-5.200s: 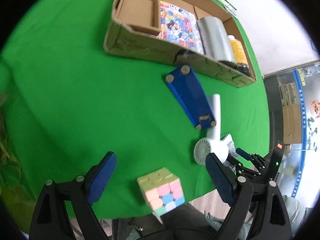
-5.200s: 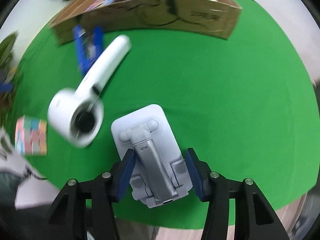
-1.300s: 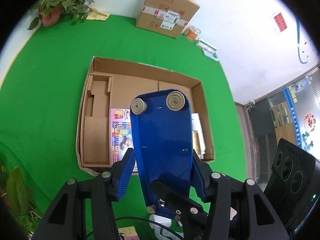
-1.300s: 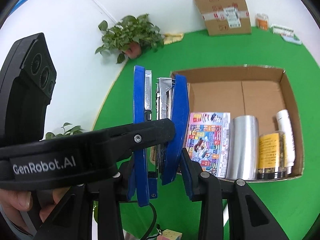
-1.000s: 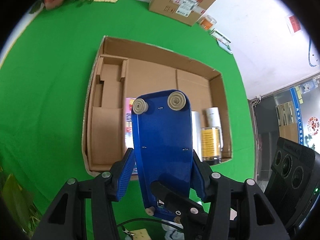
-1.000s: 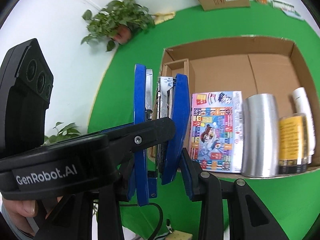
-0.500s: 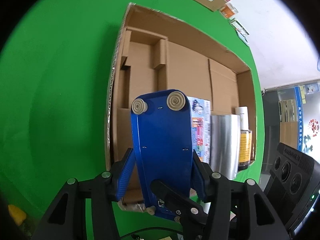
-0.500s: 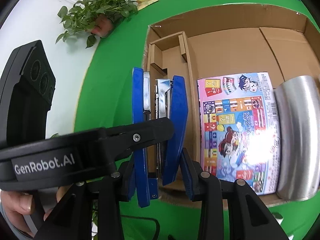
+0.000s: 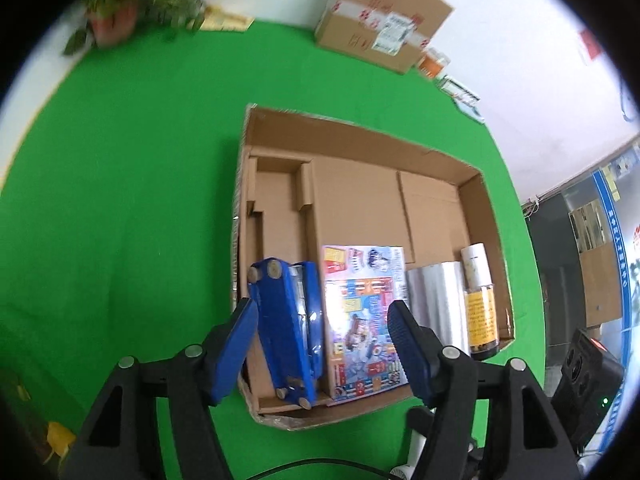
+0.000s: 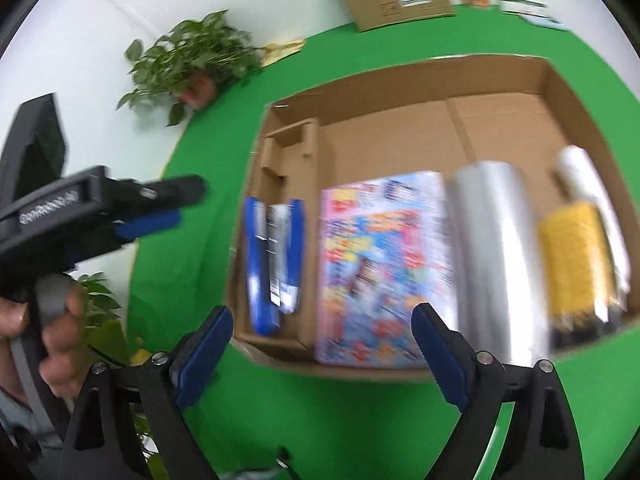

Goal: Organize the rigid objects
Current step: 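Carry the blue stapler with the right tool and lower it into the box beside the game box, then open the right tool and move it toward the white hair dryer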

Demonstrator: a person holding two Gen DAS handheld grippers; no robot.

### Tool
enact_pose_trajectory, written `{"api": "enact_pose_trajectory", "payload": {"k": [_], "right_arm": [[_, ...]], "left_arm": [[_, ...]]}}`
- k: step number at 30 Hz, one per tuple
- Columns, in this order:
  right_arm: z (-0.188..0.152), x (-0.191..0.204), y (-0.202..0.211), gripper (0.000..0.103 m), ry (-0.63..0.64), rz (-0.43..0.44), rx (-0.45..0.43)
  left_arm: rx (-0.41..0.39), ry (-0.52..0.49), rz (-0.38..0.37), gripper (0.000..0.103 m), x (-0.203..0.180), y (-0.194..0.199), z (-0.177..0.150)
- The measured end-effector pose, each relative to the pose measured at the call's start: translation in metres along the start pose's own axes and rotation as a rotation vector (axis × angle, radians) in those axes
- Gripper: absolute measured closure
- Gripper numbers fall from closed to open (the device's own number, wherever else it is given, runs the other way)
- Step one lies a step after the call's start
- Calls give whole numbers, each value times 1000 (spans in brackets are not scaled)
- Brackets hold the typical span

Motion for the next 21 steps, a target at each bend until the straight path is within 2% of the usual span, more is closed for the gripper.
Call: {"api": "enact_pose_trajectory", "payload": {"k": [1,2,3,4,6,7,8,9,10,11,17,21], "right_arm": [[-4,-7,6,16,-10,-10,4],[-9,-13,12,34,-16,-17,3],[-13,-20,19,61,-10,-40,-3],[-18,-24,27,69,0,-72,-11],[-25,-37,45,71,-16,-95,-49],[-27,-43,54,67,-30,-84,-67],[-30,-47,63,40,-38,-84,-88],[-33,-54,75,3,-47,-109,-127],[-38,-60,87,2,-62,-132,-173],[-42,-67,98,0,-73,-139,-215],[-66,-106,133,1,-93,-171,-232],[-85,-130,156,1,-74,-159,-236]], "left_arm": [[-20,-36,-17,55,-10,3,-4],[-24,-79,-43,94,-21,4,-9],[-7,-103,-49,101,-29,2,-13],[-4,-123,-46,101,-38,-1,-16],[-36,-162,-72,101,-55,2,-24],[-60,-164,-76,97,-63,5,-27],[-71,-151,-64,76,-68,6,-30],[-78,-127,-58,38,-74,6,-33],[-97,-105,-70,22,-79,8,-37],[-136,-91,-76,15,-85,13,-40],[-230,-145,-5,15,-122,28,-57],[-272,-189,46,15,-149,37,-77]]}}
Point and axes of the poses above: each gripper's, at about its wrist camera, not at the fingertips, and y roughly against the way its jaws point, x to its left, z to its top, the point moved 4 cm from there along -y, roughly the way its jaws point, and after that the axes turned 10 degrees about -z, right-handed, at the moved point
